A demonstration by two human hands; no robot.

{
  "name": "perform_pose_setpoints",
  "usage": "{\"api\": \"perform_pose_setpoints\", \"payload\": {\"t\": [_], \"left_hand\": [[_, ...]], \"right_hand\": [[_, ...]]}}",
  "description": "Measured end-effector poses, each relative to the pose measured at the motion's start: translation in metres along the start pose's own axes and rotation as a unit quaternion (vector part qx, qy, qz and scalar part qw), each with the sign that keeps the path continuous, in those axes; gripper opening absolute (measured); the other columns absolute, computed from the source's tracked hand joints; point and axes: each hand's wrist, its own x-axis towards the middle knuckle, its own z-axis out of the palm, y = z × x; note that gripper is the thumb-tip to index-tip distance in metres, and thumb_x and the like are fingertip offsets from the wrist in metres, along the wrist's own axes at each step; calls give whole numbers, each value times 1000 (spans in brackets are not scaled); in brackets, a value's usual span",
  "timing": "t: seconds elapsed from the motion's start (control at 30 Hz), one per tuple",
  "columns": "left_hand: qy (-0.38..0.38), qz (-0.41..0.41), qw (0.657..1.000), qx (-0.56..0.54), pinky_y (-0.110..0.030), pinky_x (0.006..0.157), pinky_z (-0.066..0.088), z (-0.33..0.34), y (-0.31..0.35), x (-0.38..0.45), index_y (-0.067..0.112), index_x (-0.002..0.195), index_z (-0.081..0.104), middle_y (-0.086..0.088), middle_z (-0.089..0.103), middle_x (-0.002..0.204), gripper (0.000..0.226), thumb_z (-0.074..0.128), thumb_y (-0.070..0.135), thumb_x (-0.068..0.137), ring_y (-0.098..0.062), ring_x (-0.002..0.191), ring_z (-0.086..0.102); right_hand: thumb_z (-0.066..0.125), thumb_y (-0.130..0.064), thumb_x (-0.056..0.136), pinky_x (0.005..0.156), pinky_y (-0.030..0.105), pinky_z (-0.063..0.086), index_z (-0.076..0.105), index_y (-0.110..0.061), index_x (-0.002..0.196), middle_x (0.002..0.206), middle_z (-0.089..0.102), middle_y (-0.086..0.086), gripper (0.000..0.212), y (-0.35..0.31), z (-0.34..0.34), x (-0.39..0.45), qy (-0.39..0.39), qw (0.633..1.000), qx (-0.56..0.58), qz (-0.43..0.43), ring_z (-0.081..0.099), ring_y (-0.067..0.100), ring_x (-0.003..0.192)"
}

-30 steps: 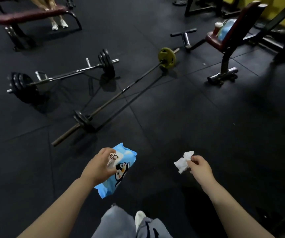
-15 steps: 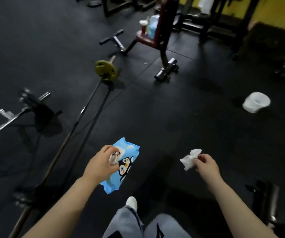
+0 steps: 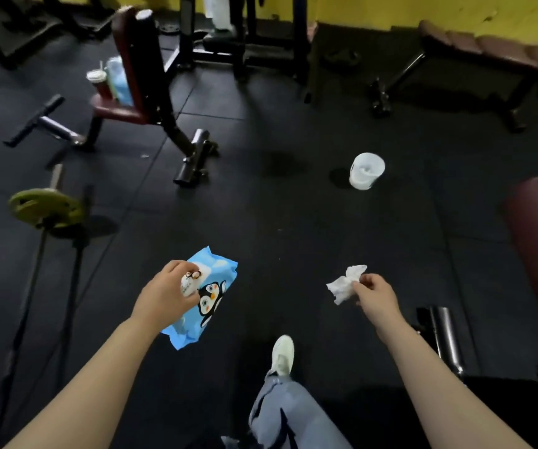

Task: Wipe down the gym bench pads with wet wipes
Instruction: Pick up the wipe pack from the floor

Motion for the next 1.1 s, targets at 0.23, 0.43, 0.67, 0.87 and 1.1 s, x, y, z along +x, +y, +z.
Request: {"api": "perform_pose_setpoints", "payload": {"t": [0.23,0.43,0.67,0.87,1.1], "left_hand": [[18,36,999,-9,-28,61,46,-12,85,171,26,114,59,16,52,120,38,73,20,79,-14,84,59],[-14,68,998,-1,-27,64,46,-2,143,314,27,118,58,17,51,121,42,73,22,80,-11,87,57],[-66,136,988,25,-26,68,46,8,217,503,31,119,56,19,48,125,43,72,23,80,-10,96,54],[-98,180,977,55,-28,76,47,11,285,649,32,122,56,18,47,129,46,70,24,80,-9,104,50],[-133,215,965,75,-29,79,49,41,370,796,34,124,54,20,46,129,45,69,29,82,-8,106,51]], "right_hand": [[59,-14,91,89,44,53,57,-21,86,100,64,2,9,-64,-37,130,45,997,39,46,62,21,92],[57,-19,94,91,45,54,58,-25,92,98,64,-3,6,-110,-63,231,68,995,37,55,62,18,94],[57,-21,92,88,44,54,60,-23,92,96,65,-2,3,-173,-77,368,119,988,55,86,62,18,91],[59,-20,91,78,38,51,61,-19,94,95,65,1,3,-228,-86,473,166,974,102,119,60,17,85],[60,-23,90,76,36,51,61,-18,93,92,65,2,6,-277,-121,611,175,970,102,133,60,18,81]]}}
